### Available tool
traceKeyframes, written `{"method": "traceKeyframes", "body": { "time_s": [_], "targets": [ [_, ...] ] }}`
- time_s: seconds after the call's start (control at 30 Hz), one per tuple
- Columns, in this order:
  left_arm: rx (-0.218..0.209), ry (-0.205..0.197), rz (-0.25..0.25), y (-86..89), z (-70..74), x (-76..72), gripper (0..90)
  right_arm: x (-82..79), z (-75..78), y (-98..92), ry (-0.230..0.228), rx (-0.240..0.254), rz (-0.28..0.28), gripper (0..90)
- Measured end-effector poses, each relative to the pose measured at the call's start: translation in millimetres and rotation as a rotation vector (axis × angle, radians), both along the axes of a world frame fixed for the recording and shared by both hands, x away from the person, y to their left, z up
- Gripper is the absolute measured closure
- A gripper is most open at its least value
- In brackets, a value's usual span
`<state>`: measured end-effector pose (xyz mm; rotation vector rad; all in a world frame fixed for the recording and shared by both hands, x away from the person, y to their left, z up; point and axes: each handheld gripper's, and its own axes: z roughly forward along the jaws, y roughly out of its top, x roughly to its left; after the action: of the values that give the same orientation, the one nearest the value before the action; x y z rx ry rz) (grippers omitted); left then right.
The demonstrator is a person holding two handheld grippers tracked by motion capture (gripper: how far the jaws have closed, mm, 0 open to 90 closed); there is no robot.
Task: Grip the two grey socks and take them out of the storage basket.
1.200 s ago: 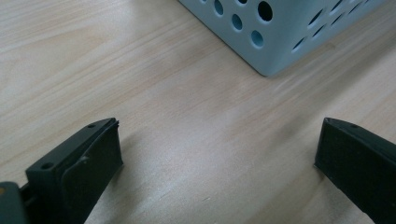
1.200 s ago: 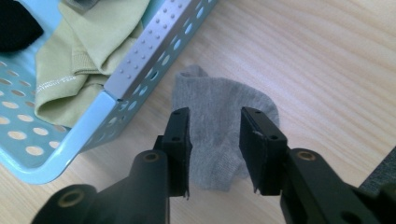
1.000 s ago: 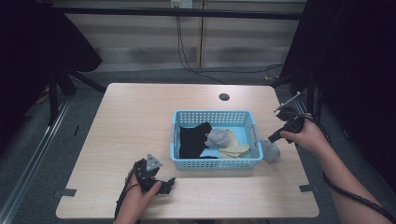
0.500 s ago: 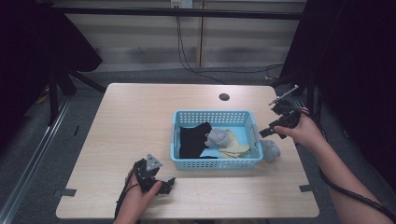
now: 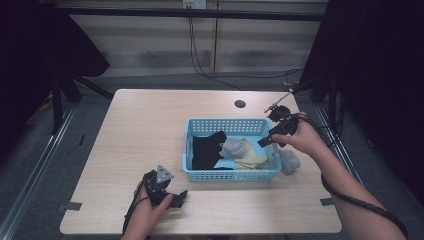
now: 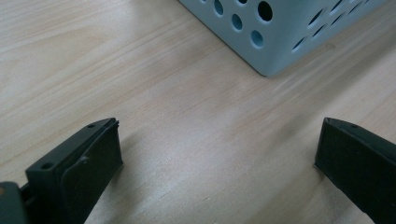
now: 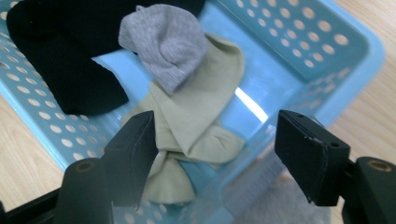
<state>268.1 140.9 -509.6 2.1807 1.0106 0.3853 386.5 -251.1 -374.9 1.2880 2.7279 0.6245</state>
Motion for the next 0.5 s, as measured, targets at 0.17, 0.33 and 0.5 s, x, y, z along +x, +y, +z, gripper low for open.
{"method": "traceKeyframes", "body": {
  "time_s": [0.17,0.33,0.5],
  "targets": [
    [0.0,-0.001,0.001,-0.1,0.0,-0.1,0.0,3.1,-4.4,13.6,-0.005,0.004,0.026,29.7],
    [0.0,0.0,0.0,0.1,0.0,0.0,0.0,7.8,-11.1,29.4,-0.012,0.005,0.054,29.8],
    [0.0,0.0,0.0,0.1,0.0,0.0,0.0,10.2,-17.9,40.8,-0.013,0.019,0.074,29.8]
  ]
}}
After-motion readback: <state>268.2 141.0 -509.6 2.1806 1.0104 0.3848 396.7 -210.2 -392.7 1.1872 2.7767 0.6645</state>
